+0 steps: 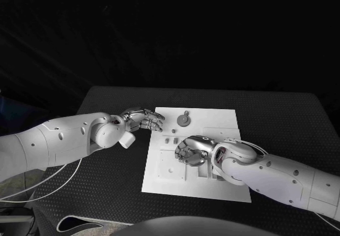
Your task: Assemble the parts on the task board
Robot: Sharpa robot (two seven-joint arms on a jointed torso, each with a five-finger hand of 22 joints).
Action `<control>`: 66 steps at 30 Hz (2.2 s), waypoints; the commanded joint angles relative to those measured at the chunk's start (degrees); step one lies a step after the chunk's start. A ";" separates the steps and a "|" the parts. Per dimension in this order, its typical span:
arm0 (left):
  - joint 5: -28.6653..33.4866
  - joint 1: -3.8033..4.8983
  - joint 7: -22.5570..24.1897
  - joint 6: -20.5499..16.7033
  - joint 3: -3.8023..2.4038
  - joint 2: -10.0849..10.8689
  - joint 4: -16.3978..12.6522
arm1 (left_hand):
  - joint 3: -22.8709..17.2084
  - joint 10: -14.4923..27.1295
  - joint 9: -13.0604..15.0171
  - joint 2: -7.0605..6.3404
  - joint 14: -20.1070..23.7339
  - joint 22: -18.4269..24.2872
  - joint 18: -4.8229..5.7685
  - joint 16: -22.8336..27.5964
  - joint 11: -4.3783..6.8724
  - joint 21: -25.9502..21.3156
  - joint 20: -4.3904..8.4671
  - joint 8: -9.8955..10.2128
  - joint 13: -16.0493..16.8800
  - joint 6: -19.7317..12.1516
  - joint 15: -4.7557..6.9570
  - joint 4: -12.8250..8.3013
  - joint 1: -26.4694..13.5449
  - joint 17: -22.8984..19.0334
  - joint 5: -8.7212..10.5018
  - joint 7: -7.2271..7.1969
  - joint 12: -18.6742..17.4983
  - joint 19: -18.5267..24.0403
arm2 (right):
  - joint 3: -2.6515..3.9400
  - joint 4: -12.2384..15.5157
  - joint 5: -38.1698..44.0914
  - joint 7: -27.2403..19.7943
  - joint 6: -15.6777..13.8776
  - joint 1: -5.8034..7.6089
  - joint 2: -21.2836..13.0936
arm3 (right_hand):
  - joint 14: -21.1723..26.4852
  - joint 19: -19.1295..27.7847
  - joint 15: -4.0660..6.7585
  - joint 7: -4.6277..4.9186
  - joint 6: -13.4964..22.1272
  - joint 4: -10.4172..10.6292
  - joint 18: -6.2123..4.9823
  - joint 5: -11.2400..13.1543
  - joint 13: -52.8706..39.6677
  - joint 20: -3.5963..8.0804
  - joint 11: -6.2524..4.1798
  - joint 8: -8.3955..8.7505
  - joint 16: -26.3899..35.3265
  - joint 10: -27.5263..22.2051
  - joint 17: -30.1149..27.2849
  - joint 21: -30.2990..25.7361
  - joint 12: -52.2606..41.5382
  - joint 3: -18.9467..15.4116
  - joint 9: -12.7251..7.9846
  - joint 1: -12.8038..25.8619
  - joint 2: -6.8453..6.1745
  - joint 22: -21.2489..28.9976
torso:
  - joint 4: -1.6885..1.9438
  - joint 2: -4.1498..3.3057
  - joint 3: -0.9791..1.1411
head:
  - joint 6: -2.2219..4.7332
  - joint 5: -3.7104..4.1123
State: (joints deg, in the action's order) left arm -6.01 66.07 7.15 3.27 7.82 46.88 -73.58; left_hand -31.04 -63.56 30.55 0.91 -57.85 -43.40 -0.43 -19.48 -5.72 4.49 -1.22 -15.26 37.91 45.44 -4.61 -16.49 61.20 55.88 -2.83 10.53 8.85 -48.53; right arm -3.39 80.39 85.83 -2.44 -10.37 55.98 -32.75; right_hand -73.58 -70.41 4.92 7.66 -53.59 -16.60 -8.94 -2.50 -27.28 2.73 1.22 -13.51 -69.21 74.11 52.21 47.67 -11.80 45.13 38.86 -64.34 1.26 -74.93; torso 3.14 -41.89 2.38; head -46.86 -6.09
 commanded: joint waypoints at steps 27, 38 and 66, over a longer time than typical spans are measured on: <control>0.34 0.07 0.65 0.59 -0.05 -0.12 -0.17 | 0.38 -0.29 -0.13 -0.09 -0.44 -0.13 0.43 0.30 0.04 0.30 0.13 0.03 0.15 -0.27 0.00 -0.07 -0.39 0.12 0.01 0.10 -0.46 -0.41 | -0.31 -0.66 3.24 1.20 1.48 -0.55 -0.14 | -0.05 -0.13 0.34 -0.22 -0.25 -0.07 -6.06 -0.27 -17.35 0.39 -0.12 0.29 0.36 -0.27 0.11 0.13 -1.41 0.07 -0.23 -0.27 -0.74 -1.03 | -0.03 0.01 0.01 | -0.58 -0.35; 0.34 0.06 0.60 0.67 -0.05 -0.18 -0.07 | 0.35 -0.31 -0.15 -0.07 -0.45 -0.16 0.43 0.33 0.04 0.29 0.13 0.02 0.18 -0.26 0.00 -0.07 -0.39 0.14 0.01 0.13 -0.49 -0.40 | -0.32 -0.14 3.45 1.32 2.47 -0.56 -0.66 | -0.05 -0.12 0.36 -0.26 -0.36 -0.07 -6.06 -0.28 -17.72 0.39 -0.15 0.28 0.37 -0.27 0.12 0.14 -1.47 0.10 -0.26 -0.33 -0.75 -1.03 | -0.04 0.02 0.02 | -0.67 -0.37; 0.34 0.06 0.51 0.72 -0.05 -0.10 -0.05 | 0.31 -0.32 -0.19 -0.09 -0.47 -0.20 0.43 0.40 0.03 0.27 0.12 0.01 0.24 -0.28 0.00 -0.08 -0.39 0.19 0.01 0.18 -0.57 -0.38 | -0.32 -0.62 4.65 1.75 3.22 -0.55 -0.96 | -0.03 -0.09 0.39 -0.27 -0.40 -0.08 -6.06 -0.28 -18.18 0.39 -0.17 0.32 0.40 -0.33 0.12 0.14 -1.52 0.11 -0.33 -0.35 -0.76 -1.03 | -0.04 0.01 -0.03 | -0.66 -0.45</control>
State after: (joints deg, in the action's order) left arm -5.99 66.07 7.13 3.32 7.82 46.87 -73.50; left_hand -31.04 -63.55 30.45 0.91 -57.84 -43.53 -0.44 -19.46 -5.72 4.49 -1.22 -15.26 38.09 45.44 -4.61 -16.49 61.20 56.01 -2.83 10.53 8.63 -48.53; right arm -3.37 80.74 88.40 -2.80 -9.81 55.78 -33.13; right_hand -73.62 -70.53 4.99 7.45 -53.78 -16.60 -9.86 -2.38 -40.11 2.64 1.24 -13.50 -68.94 73.68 52.24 47.83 -13.11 45.12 38.62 -64.19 0.67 -75.09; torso 3.11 -41.87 2.35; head -47.52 -6.53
